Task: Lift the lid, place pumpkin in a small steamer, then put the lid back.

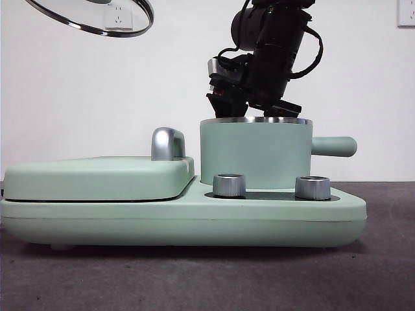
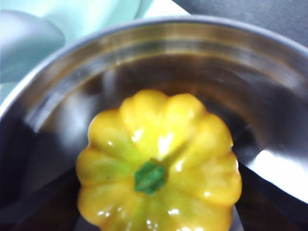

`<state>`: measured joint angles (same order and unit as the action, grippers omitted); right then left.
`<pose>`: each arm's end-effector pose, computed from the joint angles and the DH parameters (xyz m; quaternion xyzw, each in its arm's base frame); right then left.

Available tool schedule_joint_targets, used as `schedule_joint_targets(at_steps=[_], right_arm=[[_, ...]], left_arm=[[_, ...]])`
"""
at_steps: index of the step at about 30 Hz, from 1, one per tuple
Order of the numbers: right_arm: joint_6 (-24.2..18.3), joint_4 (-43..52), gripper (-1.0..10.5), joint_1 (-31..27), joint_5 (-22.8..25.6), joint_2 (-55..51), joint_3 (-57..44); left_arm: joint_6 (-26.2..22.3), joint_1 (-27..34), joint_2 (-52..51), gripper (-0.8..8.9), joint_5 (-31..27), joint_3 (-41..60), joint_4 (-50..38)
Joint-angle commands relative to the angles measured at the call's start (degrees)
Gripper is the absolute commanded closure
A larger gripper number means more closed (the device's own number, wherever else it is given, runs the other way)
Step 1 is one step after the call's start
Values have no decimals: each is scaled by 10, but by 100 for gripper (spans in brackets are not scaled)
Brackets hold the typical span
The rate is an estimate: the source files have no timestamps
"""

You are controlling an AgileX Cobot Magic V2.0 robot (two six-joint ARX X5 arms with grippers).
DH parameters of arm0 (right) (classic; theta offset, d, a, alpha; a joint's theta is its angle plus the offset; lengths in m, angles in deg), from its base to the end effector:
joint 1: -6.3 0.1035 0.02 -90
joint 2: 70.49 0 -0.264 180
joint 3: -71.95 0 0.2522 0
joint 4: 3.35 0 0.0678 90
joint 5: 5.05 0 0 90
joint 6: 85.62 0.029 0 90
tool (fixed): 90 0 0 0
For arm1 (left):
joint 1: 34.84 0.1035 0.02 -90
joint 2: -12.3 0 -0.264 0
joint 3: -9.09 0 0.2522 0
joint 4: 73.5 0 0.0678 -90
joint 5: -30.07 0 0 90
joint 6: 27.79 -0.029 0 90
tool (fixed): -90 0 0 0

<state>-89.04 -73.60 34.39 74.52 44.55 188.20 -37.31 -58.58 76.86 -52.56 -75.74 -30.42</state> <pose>0.3666 0.2016 0.2581 -0.1102 0.5516 0.2884 0.7749 0.2110 -0.0969 0.3918 0.1064 0.1732 -0.2782 0.9388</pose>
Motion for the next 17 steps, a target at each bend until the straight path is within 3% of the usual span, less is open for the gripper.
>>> schedule_joint_targets(at_steps=[1,6,17], right_arm=[[-7,3,655,4,0,16,14],[-7,2,581,5,0,16,14],[-7,-6,535,7,0,16,14]], left_arm=[[-5,-1,2,804,0,-11,-19],[-5,-1,2,804,0,-11,-19],[-5,-1,2,804,0,-11,-19]])
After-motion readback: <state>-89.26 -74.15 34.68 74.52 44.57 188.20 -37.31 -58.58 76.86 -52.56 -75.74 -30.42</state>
